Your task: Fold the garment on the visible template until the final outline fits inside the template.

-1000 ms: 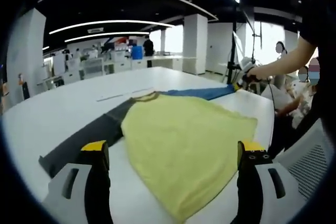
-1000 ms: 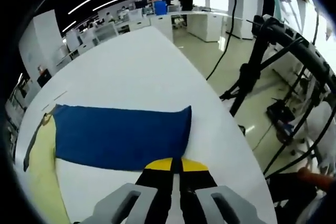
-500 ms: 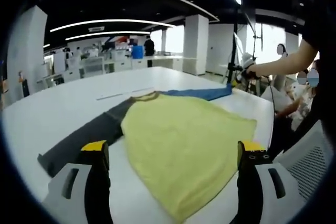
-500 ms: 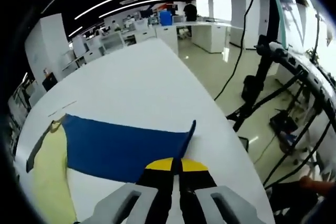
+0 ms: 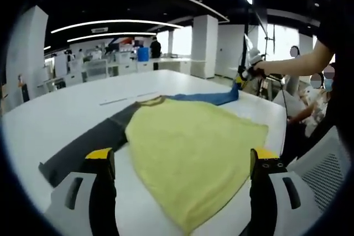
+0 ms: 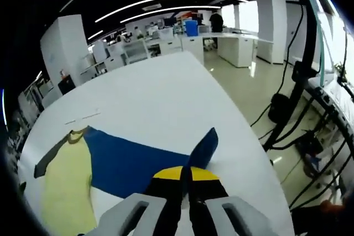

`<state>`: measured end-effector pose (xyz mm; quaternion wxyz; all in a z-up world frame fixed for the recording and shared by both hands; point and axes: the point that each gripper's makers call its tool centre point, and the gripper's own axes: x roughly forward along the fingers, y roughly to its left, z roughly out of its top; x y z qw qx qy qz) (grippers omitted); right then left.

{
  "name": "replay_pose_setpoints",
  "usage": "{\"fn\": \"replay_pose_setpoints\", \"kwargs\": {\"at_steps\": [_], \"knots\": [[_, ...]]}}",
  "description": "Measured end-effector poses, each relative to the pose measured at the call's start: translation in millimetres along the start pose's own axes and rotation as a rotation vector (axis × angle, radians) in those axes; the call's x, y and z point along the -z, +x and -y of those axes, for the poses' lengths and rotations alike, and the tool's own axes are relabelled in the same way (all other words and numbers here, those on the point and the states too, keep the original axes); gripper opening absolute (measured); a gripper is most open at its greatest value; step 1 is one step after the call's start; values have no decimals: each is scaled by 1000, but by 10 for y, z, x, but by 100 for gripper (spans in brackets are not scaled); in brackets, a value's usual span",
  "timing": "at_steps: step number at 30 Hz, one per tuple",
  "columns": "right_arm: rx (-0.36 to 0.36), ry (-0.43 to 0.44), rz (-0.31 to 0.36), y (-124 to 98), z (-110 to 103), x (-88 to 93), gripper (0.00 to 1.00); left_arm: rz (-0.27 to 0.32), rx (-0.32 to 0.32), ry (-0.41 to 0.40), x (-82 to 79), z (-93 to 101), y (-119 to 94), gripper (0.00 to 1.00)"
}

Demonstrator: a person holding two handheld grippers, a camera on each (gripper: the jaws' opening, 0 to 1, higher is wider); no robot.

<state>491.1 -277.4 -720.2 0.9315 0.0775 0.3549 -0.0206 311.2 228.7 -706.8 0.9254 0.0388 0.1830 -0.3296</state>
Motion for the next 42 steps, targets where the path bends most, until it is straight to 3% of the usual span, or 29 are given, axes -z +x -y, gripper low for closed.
{"fn": "replay_pose_setpoints", "kwargs": {"at_steps": [11, 24, 42], "knots": [[-95, -35, -8, -3, -490, -83, 0, 4, 1, -15, -31, -22, -12, 99], [-166, -83, -19, 32, -926, -114, 0, -21, 4, -27, 16, 4, -8, 99], [-270, -144, -19, 60, -1539, -119, 0, -13, 7, -40, 52, 1, -42, 99]]}}
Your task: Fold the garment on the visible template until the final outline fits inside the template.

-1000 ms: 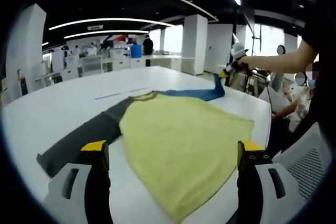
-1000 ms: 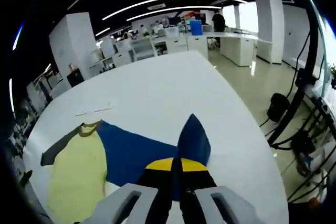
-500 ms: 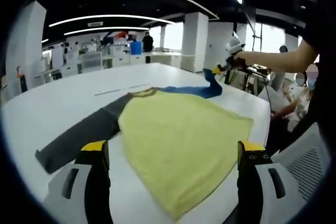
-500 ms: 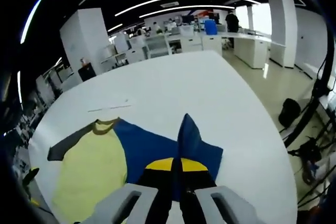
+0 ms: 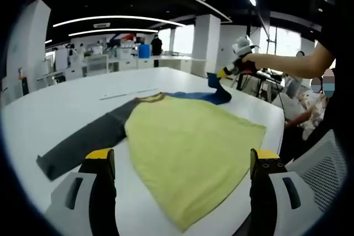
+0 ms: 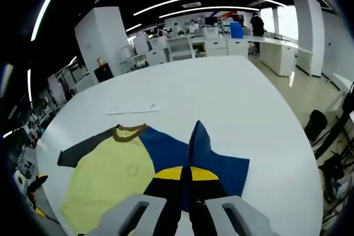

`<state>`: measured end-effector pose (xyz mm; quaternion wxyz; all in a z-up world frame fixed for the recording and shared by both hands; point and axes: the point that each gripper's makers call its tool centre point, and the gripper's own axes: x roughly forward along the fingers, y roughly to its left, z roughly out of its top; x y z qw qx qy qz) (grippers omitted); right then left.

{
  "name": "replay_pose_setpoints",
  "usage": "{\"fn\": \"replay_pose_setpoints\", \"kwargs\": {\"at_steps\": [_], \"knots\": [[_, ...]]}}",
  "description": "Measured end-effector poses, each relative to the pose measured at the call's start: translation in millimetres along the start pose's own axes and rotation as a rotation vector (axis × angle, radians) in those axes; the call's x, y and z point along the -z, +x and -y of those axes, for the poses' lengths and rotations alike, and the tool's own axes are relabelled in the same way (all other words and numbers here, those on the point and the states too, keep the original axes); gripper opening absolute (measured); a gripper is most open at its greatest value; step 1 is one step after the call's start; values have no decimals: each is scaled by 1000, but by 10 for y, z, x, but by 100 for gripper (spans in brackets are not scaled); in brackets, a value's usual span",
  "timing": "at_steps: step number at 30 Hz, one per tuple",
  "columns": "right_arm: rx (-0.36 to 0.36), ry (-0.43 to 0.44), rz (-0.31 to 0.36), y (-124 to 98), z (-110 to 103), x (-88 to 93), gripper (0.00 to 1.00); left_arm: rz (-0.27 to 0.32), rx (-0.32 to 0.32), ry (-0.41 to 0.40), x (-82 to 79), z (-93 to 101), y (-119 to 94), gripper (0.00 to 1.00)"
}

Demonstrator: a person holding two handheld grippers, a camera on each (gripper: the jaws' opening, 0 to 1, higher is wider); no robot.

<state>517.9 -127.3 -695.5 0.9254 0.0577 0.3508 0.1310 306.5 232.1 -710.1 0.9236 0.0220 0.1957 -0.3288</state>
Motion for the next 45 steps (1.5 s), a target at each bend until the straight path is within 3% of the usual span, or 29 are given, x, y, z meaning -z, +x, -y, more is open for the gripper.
{"fn": "replay_pose_setpoints", "kwargs": {"at_steps": [18, 35, 44, 45], "knots": [[-93, -40, -19, 219, -563, 24, 0, -6, 4, -3, 19, 31, -7, 99], [-159, -69, -26, 435, -1166, -9, 0, -18, 14, -1, 169, -94, -31, 99], [-188, -90, -43, 548, -1377, -9, 0, -25, 14, -2, 209, -122, -50, 99], [-190, -93, -44, 557, -1400, -8, 0, -28, 13, 0, 172, -48, -24, 99]]}}
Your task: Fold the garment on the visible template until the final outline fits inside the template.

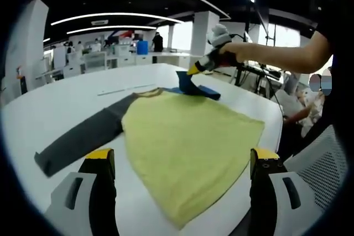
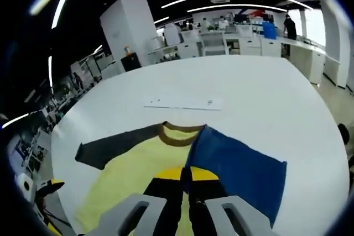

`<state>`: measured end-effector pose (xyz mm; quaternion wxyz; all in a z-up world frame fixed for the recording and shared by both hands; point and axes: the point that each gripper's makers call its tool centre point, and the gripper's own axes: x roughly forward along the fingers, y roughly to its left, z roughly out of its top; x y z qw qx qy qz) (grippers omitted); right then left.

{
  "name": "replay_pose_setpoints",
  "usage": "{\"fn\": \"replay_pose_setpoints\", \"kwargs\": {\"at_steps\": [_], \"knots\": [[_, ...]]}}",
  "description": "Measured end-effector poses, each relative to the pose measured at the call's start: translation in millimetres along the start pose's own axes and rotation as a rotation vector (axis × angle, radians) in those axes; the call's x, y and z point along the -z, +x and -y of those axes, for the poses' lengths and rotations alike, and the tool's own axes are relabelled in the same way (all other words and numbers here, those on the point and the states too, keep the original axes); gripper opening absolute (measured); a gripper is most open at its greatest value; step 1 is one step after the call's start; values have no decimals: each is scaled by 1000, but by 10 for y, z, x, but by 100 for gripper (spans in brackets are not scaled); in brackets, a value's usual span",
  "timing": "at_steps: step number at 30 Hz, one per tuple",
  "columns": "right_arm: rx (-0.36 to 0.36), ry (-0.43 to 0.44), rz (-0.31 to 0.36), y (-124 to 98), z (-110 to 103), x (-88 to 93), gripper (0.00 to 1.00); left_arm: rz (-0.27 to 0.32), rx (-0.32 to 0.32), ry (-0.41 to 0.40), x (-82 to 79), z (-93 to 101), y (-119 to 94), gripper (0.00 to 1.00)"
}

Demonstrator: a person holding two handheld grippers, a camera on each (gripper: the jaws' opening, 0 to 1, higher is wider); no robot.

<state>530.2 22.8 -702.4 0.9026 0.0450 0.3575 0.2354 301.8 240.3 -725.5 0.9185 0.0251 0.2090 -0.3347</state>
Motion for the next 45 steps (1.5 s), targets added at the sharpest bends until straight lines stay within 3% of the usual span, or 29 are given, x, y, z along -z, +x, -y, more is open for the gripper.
{"fn": "replay_pose_setpoints", "kwargs": {"at_steps": [23, 45], "knots": [[-68, -47, -39, 344, -498, -54, 0, 5, -10, -4, 23, 7, 11, 99], [-174, -132, -87, 651, -1133, -86, 0, -3, -30, -20, 44, 8, -31, 99]]}}
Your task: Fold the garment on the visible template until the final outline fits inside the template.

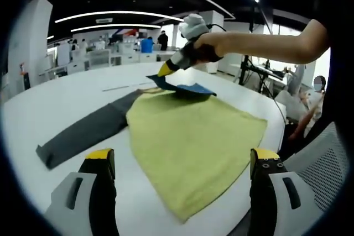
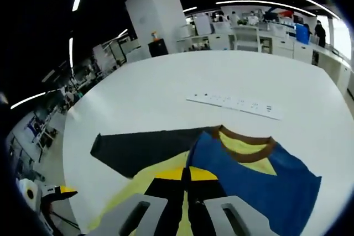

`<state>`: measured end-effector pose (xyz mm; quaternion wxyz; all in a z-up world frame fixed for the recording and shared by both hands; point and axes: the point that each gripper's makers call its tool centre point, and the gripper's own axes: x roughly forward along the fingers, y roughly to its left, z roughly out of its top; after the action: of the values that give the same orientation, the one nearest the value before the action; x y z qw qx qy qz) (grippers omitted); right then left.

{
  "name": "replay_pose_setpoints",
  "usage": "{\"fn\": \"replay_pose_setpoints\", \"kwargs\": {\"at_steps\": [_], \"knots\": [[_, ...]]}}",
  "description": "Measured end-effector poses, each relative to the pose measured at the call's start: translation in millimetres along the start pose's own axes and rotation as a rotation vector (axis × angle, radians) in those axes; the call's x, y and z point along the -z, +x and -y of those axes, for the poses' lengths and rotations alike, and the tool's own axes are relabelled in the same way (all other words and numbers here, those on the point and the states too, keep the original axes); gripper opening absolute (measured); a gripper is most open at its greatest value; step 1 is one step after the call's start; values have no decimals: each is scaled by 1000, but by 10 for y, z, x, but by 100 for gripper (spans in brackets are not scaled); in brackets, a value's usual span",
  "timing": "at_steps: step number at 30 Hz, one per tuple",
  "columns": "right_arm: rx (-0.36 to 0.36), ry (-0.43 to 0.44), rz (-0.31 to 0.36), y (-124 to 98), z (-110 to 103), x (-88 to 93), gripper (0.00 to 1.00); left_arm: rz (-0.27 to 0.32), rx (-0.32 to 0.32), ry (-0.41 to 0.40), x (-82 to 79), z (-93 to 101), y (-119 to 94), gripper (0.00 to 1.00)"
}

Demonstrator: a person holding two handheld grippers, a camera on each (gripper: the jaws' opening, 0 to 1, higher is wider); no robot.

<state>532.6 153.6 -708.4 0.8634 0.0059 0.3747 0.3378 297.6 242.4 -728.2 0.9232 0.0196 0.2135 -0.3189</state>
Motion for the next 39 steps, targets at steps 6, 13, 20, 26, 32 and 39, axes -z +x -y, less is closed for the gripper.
{"fn": "replay_pose_setpoints", "kwargs": {"at_steps": [6, 13, 20, 26, 32, 39], "knots": [[-32, -40, -18, 77, -191, 9, 0, 0, 0, -2, -19, 29, 8, 99], [-68, -61, -47, 132, -351, 104, 0, -2, -1, -5, -37, 66, 1, 99], [-91, -99, -70, 230, -512, 226, 0, -2, 5, -2, -40, 72, 5, 98], [-89, -105, -92, 349, -552, 344, 0, -3, 5, -1, -57, 97, -3, 98], [-81, -120, -117, 403, -588, 529, 0, 0, -4, -8, -49, 73, -36, 98], [-89, -132, -138, 477, -593, 706, 0, -1, -7, -3, -59, 79, -43, 99]]}}
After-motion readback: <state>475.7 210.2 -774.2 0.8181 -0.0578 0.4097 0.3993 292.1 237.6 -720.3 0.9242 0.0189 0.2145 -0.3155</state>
